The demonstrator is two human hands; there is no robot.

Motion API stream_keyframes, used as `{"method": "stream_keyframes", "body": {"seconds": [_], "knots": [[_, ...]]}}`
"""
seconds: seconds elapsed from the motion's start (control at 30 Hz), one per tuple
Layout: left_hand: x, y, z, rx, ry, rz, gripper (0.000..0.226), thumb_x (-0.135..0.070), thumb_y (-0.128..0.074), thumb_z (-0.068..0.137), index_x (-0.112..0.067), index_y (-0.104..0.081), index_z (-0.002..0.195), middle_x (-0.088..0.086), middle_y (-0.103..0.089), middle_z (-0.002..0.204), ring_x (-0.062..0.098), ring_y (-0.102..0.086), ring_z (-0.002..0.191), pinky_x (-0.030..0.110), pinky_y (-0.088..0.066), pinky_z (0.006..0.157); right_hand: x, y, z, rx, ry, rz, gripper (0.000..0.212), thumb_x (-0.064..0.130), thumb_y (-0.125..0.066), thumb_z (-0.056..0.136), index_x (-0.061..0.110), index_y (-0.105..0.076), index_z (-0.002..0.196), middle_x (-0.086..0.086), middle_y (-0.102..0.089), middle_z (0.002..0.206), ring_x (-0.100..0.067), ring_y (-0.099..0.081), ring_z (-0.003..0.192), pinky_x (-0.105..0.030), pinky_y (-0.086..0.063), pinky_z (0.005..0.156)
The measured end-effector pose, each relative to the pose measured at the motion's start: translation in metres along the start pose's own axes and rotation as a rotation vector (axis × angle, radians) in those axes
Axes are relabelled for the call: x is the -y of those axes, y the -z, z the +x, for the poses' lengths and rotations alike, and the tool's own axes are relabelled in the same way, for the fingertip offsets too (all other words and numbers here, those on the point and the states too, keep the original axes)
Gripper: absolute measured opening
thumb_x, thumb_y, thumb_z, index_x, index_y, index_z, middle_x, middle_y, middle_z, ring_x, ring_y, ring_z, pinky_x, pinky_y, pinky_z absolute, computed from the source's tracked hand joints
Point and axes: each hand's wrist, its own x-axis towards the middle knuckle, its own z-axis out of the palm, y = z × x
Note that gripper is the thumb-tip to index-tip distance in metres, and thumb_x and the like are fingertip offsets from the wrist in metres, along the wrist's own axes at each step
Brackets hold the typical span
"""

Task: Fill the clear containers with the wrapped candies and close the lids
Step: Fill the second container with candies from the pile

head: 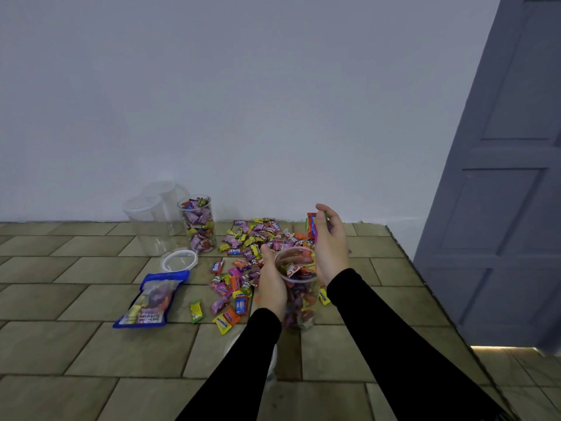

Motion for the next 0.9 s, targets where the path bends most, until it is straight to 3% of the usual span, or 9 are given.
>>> {"method": "stream_keyframes", "body": {"seconds": [0.13, 0.33, 0.5, 0.63, 0.73, 0.83, 0.9], "knots": [[0.004, -0.001, 0.002, -0.019, -0.033, 0.008, 0.083, -0.065, -0.013, 0.095, -0.016, -0.078, 0.082, 0.015, -0.074, 0.088, 0.028, -0.069, 0.092, 0.046, -0.049, 0.098, 0.004, 0.0, -0.001, 0.083, -0.018, -0.015, 0.017, 0.023, -0.044, 0.102, 0.022, -0.059, 0.109, 0.005, -0.054, 0.097, 0.002, -0.052, 0.075, -0.006, -0.044, 0.062], [0.01, 0.001, 0.008, -0.026, -0.042, 0.01, 0.082, -0.068, -0.015, 0.094, -0.016, -0.077, 0.085, 0.015, -0.074, 0.09, 0.033, -0.068, 0.098, 0.052, -0.044, 0.102, 0.01, 0.0, -0.004, 0.182, -0.032, -0.055, 0.016, 0.027, -0.053, 0.097, 0.036, -0.066, 0.093, -0.008, -0.052, 0.095, -0.019, -0.052, 0.081, -0.03, -0.046, 0.076], [0.012, 0.002, 0.009, -0.054, -0.026, 0.006, 0.077, -0.065, -0.017, 0.095, -0.019, -0.078, 0.081, 0.013, -0.074, 0.09, 0.029, -0.069, 0.095, 0.052, -0.045, 0.102, 0.011, 0.006, -0.006, 0.287, -0.012, -0.142, 0.016, 0.023, -0.046, 0.1, 0.02, -0.06, 0.108, -0.002, -0.053, 0.103, 0.007, -0.057, 0.058, -0.01, -0.044, 0.047], [0.013, 0.002, 0.009, -0.054, -0.028, 0.001, 0.074, -0.068, -0.022, 0.092, -0.02, -0.077, 0.083, 0.012, -0.074, 0.088, 0.03, -0.069, 0.095, 0.054, -0.046, 0.101, 0.007, 0.006, -0.005, 0.254, 0.03, -0.215, 0.014, 0.027, -0.049, 0.099, 0.029, -0.062, 0.101, -0.002, -0.057, 0.105, -0.009, -0.056, 0.084, -0.013, -0.045, 0.06], [0.016, 0.003, 0.012, -0.063, -0.036, 0.011, 0.081, -0.083, -0.027, 0.08, -0.021, -0.078, 0.088, 0.011, -0.074, 0.095, 0.03, -0.067, 0.101, 0.053, -0.043, 0.104, 0.007, 0.005, -0.005, 0.241, 0.015, -0.203, 0.012, 0.028, -0.051, 0.098, 0.031, -0.063, 0.097, 0.0, -0.058, 0.098, -0.017, -0.058, 0.083, -0.023, -0.051, 0.065], [0.019, 0.004, 0.014, -0.032, -0.028, 0.007, 0.085, -0.085, -0.028, 0.078, -0.017, -0.077, 0.094, 0.015, -0.073, 0.1, 0.032, -0.066, 0.105, 0.052, -0.041, 0.106, 0.007, 0.006, -0.004, 0.246, -0.02, -0.167, 0.012, 0.028, -0.051, 0.098, 0.031, -0.063, 0.097, -0.005, -0.056, 0.096, -0.019, -0.057, 0.074, -0.023, -0.051, 0.051], [0.02, 0.005, 0.015, -0.007, -0.027, 0.0, 0.089, -0.089, -0.031, 0.074, -0.015, -0.076, 0.096, 0.018, -0.072, 0.101, 0.034, -0.066, 0.105, 0.053, -0.042, 0.105, 0.006, 0.007, -0.003, 0.243, -0.022, -0.163, 0.012, 0.029, -0.052, 0.098, 0.031, -0.063, 0.097, -0.008, -0.054, 0.094, -0.018, -0.055, 0.071, -0.024, -0.05, 0.051]]}}
